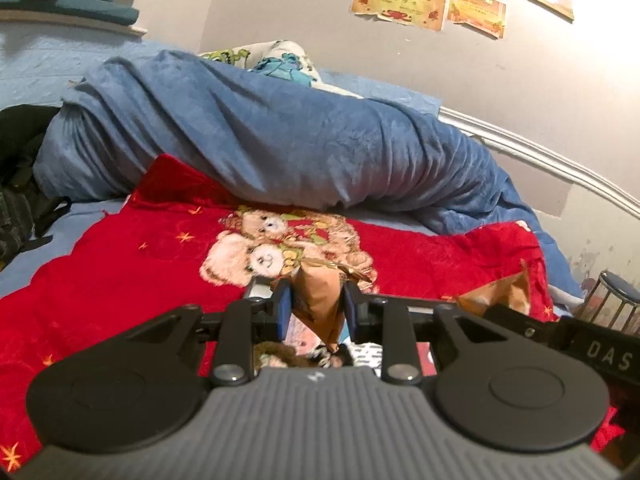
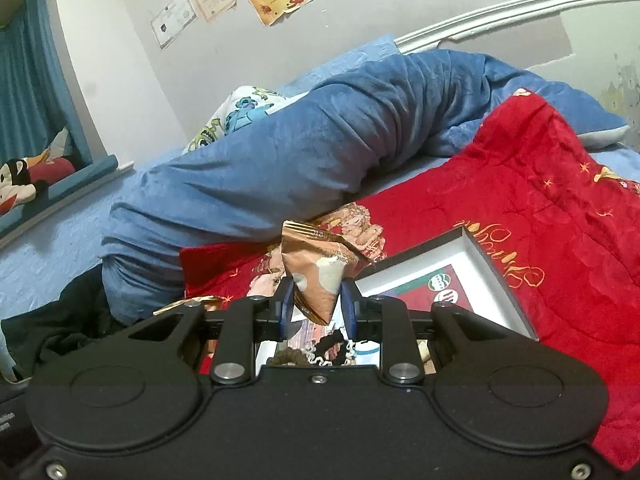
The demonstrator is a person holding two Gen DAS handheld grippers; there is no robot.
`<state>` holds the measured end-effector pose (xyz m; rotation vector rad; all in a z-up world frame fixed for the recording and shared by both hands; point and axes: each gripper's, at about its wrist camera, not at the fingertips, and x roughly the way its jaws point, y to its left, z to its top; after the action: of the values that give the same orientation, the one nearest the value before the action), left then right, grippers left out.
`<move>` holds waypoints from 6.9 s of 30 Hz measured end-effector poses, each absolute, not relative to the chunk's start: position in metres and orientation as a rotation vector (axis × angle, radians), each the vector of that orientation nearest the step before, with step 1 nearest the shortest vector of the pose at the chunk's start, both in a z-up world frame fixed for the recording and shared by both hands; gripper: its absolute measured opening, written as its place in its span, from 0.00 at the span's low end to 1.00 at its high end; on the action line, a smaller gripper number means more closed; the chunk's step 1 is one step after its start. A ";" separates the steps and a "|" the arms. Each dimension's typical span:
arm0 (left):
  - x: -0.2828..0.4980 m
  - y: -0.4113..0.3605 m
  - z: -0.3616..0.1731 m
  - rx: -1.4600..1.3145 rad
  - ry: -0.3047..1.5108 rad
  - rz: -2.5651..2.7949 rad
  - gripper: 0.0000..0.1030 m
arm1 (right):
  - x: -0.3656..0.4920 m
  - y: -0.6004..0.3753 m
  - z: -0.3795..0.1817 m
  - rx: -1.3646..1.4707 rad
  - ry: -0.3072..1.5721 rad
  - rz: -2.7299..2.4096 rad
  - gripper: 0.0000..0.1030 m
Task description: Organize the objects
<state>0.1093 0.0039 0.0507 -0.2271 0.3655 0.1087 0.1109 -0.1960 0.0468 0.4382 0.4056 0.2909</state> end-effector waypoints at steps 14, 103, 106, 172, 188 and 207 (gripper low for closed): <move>0.150 -0.030 0.047 -0.246 0.349 0.037 0.30 | 0.150 -0.215 0.040 0.424 0.429 0.235 0.24; 0.197 -0.061 -0.039 -0.024 0.646 -0.138 0.72 | 0.226 -0.231 -0.052 0.469 0.754 0.145 0.50; 0.193 -0.050 -0.024 -0.049 0.630 -0.131 0.75 | 0.219 -0.239 -0.040 0.491 0.723 0.167 0.57; 0.092 -0.045 -0.077 -0.166 0.806 0.226 0.49 | 0.152 -0.188 -0.077 0.077 0.791 0.117 0.41; 0.087 -0.047 -0.072 -0.135 0.785 0.246 0.49 | 0.130 -0.205 -0.053 0.250 0.761 0.181 0.41; 0.079 -0.034 -0.023 -0.180 0.564 0.208 0.49 | 0.115 -0.225 -0.006 0.463 0.564 0.344 0.41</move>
<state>0.0786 -0.0336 -0.0235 -0.1804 0.5641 0.2082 0.1155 -0.2247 -0.0060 0.4634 0.5636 0.3441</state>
